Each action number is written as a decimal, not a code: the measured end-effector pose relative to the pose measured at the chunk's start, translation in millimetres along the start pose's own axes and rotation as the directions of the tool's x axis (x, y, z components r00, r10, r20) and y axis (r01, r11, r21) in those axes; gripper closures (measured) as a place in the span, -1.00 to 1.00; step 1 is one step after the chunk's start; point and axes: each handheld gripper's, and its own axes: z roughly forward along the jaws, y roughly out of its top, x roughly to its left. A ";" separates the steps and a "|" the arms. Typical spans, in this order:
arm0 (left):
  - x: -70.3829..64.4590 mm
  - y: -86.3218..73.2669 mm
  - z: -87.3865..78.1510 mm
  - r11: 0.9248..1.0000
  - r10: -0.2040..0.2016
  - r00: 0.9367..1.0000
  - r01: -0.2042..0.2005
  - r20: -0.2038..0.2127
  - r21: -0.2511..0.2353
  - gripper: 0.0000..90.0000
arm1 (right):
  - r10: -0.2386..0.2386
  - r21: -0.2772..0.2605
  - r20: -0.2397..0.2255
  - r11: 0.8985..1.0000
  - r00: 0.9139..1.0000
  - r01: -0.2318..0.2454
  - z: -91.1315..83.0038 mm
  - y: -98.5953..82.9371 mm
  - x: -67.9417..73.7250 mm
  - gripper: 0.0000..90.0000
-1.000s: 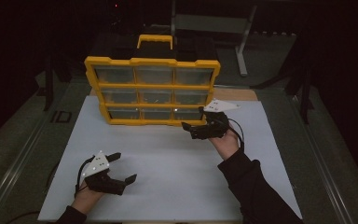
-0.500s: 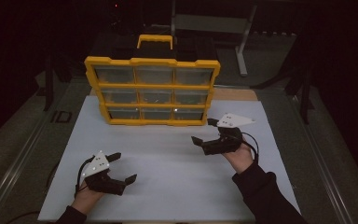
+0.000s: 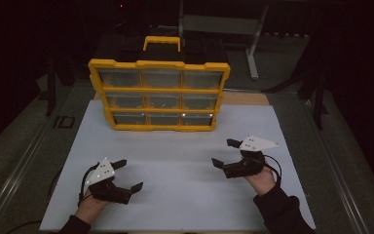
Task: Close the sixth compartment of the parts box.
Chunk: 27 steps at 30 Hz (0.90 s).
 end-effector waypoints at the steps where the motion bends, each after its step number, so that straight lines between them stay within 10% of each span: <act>1: 0.0 0.0 0.0 1.000 0.000 1.000 0.000 0.000 0.000 -1.00 | 0.000 0.004 0.002 1.000 1.000 0.000 -1.0 -3.5 0.3 -0.79; 27: 0.1 -0.9 0.1 1.000 0.002 1.000 -0.002 0.000 0.002 -1.00 | -0.027 0.125 0.057 0.992 0.998 0.020 -16.4 -74.3 -12.2 -0.79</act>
